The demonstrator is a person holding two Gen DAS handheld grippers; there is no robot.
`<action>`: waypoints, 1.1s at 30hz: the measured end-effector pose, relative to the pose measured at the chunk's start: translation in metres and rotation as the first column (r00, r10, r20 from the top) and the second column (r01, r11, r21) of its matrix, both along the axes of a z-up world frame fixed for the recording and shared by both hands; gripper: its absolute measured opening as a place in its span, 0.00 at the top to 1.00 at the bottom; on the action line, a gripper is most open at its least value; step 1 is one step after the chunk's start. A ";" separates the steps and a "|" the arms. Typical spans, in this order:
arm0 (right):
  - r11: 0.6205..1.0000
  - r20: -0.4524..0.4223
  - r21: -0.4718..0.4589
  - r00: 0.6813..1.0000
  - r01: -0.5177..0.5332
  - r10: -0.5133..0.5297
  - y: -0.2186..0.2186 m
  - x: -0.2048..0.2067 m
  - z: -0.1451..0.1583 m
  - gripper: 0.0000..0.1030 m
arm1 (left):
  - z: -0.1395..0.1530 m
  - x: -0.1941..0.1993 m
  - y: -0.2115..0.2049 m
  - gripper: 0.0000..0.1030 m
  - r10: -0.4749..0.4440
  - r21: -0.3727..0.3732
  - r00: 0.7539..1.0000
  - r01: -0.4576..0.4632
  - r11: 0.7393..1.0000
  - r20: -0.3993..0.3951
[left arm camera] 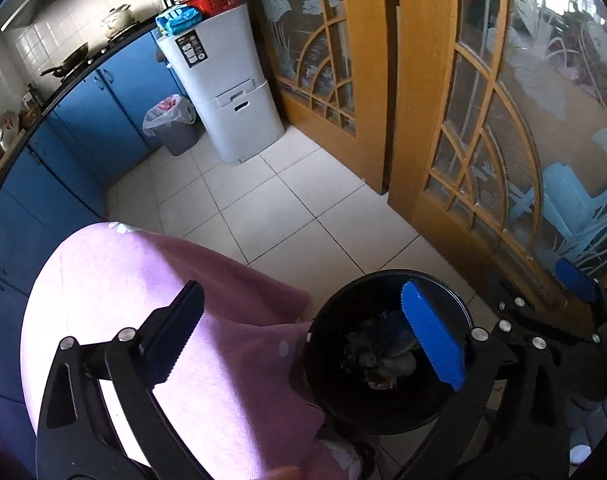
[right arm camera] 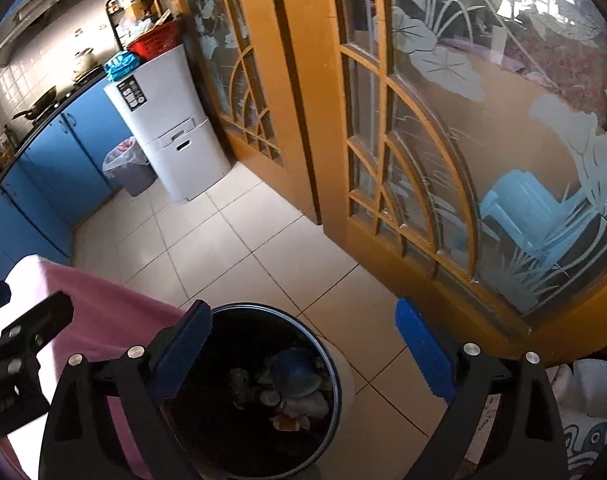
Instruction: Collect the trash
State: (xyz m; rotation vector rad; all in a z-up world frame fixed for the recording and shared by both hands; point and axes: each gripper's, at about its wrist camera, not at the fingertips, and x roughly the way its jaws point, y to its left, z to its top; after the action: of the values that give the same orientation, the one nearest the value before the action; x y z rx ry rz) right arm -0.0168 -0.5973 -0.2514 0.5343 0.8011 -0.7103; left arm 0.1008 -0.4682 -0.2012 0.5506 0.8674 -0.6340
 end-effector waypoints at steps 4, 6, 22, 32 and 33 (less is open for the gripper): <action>1.000 -0.006 0.006 1.000 0.021 -0.021 -0.003 -0.005 -0.001 0.12 | 0.001 -0.002 0.001 0.04 -0.004 0.004 1.000 0.004 1.000 0.003; 1.000 -0.004 0.006 1.000 0.025 -0.025 -0.005 -0.006 0.000 0.12 | 0.001 -0.002 0.003 0.04 0.000 0.002 1.000 0.000 1.000 -0.003; 1.000 0.007 -0.013 1.000 0.025 -0.025 0.003 -0.008 0.007 0.12 | 0.004 -0.006 0.009 0.04 -0.001 -0.010 1.000 0.001 1.000 -0.014; 0.999 0.009 -0.014 0.999 0.034 -0.034 0.002 -0.011 0.009 0.12 | 0.004 -0.006 0.011 0.04 0.002 -0.012 1.000 -0.003 1.000 -0.026; 0.999 0.009 -0.012 0.999 0.035 -0.035 0.001 -0.012 0.009 0.12 | 0.004 -0.006 0.011 0.04 0.001 -0.012 1.000 -0.002 1.000 -0.026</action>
State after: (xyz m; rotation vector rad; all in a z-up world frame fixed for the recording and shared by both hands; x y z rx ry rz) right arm -0.0283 -0.5958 -0.2424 0.5410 0.7806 -0.7438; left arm 0.0946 -0.4571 -0.1975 0.5316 0.8875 -0.6459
